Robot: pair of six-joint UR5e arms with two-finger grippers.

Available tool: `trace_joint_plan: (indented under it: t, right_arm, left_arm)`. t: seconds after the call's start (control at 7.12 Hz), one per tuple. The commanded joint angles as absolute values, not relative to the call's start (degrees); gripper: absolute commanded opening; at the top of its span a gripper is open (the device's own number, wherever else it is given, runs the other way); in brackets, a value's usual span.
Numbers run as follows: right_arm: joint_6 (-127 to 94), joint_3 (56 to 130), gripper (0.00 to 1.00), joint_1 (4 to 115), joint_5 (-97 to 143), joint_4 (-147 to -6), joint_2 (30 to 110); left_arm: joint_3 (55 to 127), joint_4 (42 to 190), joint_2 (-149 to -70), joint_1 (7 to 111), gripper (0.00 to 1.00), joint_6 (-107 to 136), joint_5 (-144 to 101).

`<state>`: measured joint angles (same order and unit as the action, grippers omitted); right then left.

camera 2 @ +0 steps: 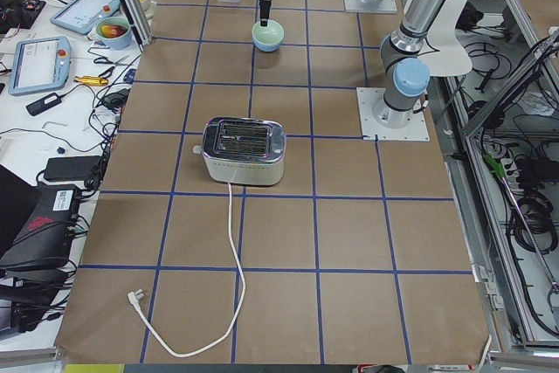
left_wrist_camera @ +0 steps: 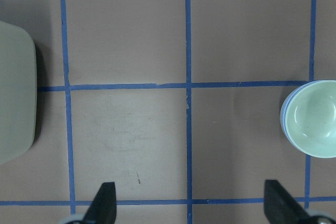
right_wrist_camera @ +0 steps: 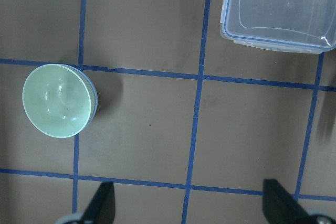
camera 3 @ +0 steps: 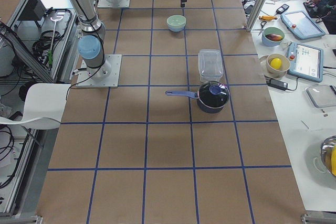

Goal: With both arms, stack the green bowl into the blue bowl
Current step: 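Open the right gripper and raise it away from the stacked bowls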

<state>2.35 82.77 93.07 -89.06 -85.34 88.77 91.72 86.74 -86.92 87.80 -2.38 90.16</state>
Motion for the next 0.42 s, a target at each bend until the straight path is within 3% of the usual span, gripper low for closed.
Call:
trace_joint_plan:
  t: [0.0,0.28]
  right_arm:
    - [2.3,82.8,1.0,93.2,-89.0,-85.3,88.7]
    - [1.9,82.8,1.0,93.1,-89.0,-85.7,88.6]
  left_arm:
    - [91.4,86.7,-86.7,87.8,1.0,-2.4,90.2]
    - [91.4,86.7,-86.7,87.8,1.0,-2.4,90.0]
